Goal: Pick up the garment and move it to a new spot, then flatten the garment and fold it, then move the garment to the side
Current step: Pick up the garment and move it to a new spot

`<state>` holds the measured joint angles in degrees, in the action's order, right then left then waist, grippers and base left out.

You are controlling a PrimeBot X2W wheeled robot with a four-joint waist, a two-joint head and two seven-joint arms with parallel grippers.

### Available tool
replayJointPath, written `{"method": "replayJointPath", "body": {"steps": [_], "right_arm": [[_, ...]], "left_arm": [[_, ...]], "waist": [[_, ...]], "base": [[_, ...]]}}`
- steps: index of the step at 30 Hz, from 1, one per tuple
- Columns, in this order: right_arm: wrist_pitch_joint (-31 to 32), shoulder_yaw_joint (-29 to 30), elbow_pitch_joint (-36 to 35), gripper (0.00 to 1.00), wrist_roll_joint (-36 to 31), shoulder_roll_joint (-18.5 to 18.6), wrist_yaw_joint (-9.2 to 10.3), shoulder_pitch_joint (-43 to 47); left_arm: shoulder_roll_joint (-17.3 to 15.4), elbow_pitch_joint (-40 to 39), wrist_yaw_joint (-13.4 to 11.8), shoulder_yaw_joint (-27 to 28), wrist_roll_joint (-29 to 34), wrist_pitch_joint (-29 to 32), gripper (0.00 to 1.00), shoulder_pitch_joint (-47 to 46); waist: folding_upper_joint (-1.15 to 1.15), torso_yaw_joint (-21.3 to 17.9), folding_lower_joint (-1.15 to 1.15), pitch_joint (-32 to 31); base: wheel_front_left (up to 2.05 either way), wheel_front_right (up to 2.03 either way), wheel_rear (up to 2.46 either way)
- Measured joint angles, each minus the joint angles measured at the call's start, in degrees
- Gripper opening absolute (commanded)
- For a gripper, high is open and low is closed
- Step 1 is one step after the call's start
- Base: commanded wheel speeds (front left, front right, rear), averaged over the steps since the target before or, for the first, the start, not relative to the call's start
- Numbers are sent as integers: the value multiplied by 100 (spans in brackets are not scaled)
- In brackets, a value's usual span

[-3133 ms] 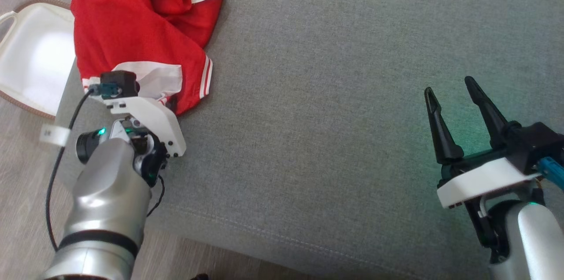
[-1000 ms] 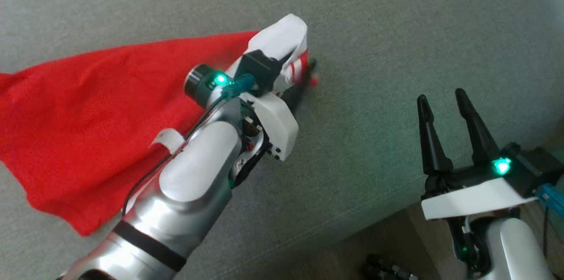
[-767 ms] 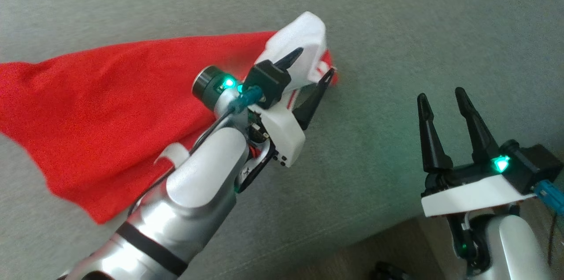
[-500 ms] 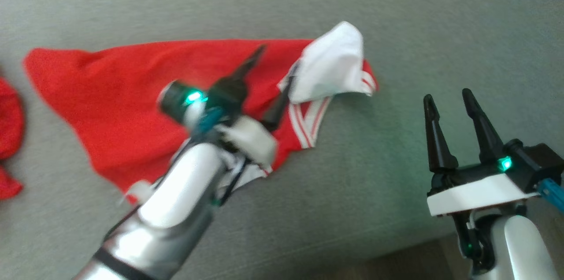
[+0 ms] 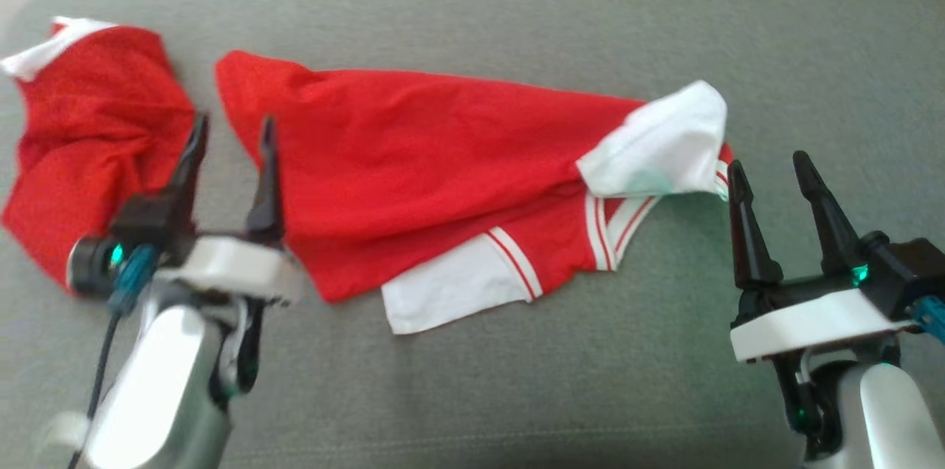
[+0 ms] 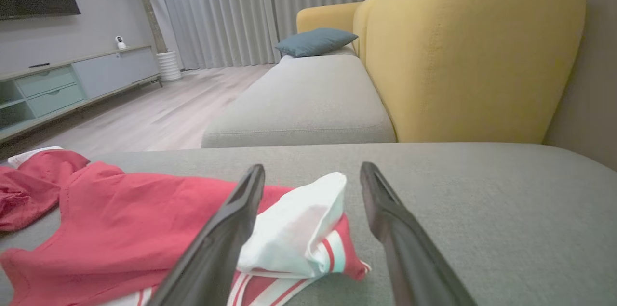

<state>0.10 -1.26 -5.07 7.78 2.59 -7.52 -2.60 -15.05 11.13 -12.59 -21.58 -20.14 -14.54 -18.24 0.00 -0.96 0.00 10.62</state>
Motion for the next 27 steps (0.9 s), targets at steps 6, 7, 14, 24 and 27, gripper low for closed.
{"method": "replayJointPath", "body": {"steps": [6,7,14,24,27], "right_arm": [[88,27,25,100,-23,0,0,245],[98,26,33,100,-23,0,0,286],[153,31,26,100,-23,0,0,558],[254,100,-79,100,21,-2,0,925],[292,116,-96,100,21,-2,0,925]], "left_arm": [[-65,-225,153,386,45,-2,100,672],[-62,-265,160,390,69,-2,100,758],[-57,-445,200,383,302,-2,100,1368],[-70,-571,160,318,396,-1,100,1861],[-75,-583,148,282,396,-1,100,1870]], "waist": [[0,193,0,-272],[0,206,0,-319],[0,196,0,-644],[0,173,0,-942],[0,172,0,-943]], "base": [[0,0,0],[0,0,0],[0,0,0],[0,0,0],[0,0,0]]}}
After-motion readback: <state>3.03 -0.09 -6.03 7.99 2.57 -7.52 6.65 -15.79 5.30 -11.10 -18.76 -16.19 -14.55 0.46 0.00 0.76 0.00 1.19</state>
